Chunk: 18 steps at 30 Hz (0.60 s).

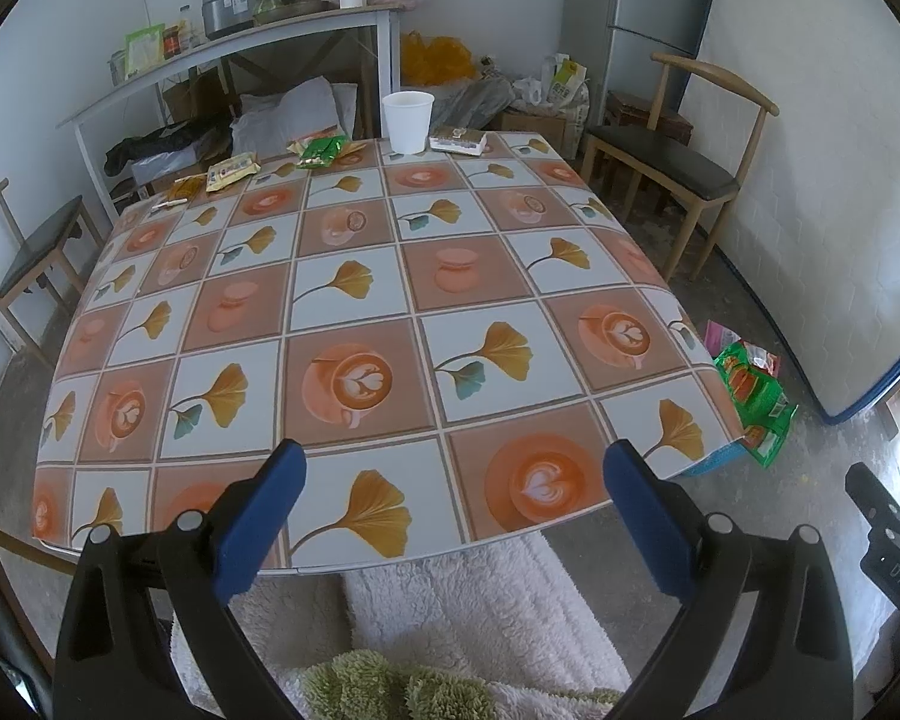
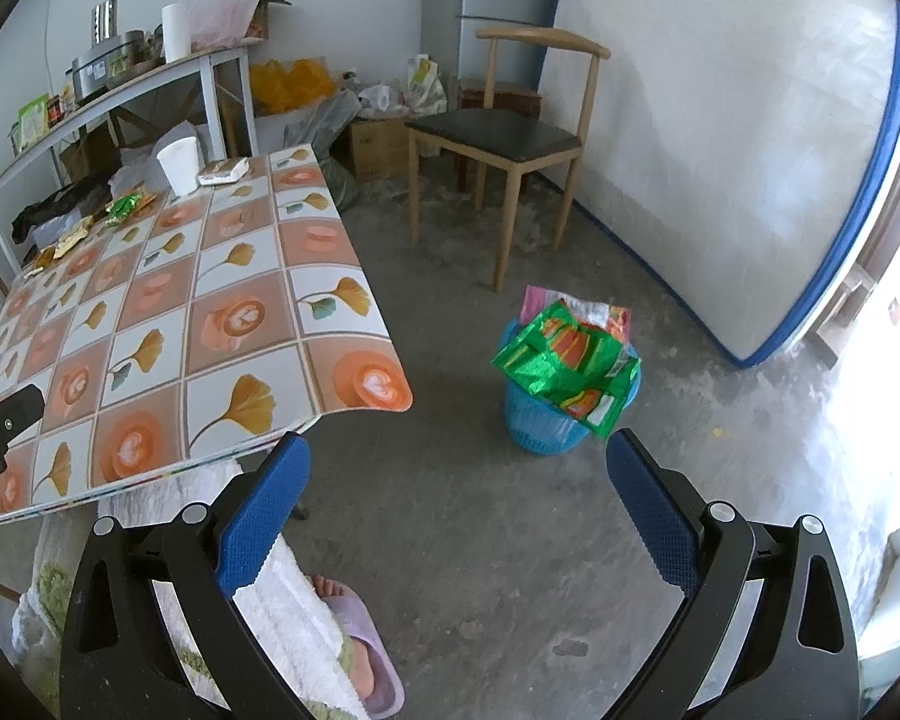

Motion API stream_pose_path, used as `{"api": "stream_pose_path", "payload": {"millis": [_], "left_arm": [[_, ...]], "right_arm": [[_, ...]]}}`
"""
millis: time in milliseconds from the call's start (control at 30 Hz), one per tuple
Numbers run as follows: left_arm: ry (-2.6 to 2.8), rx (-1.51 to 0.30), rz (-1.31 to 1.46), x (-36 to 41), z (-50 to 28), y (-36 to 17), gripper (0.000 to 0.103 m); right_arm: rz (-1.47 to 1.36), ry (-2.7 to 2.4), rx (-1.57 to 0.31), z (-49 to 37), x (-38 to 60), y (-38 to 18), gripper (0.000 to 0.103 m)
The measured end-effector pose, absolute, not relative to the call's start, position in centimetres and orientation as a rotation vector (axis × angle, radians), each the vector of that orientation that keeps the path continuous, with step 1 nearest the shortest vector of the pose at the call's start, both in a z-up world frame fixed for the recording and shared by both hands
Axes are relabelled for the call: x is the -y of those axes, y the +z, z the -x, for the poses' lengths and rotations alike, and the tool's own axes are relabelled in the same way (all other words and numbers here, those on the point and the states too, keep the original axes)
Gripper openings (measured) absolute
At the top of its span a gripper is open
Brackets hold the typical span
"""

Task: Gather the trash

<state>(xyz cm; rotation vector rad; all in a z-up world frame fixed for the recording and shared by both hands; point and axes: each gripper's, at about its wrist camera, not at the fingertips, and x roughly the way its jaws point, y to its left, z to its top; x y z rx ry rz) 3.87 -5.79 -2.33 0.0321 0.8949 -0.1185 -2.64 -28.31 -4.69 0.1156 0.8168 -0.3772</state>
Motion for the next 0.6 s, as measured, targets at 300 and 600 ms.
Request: {"api": "stream_pose_path", "payload": {"millis": [300,600], "left_arm": [[-0.118,-0.895,-0.031,5.8,-3.87,-2.3,0.097],[-0.119,-0.897,-0.033,5.8,-3.82,-2.4,0.097]], "right_arm": [[-0.106,-0.376,-0.831,2.74,28.08,-4.92,0.095],[-0.104,-0.375,-0.835,2.67,28.04,-4.96,0.095]]}}
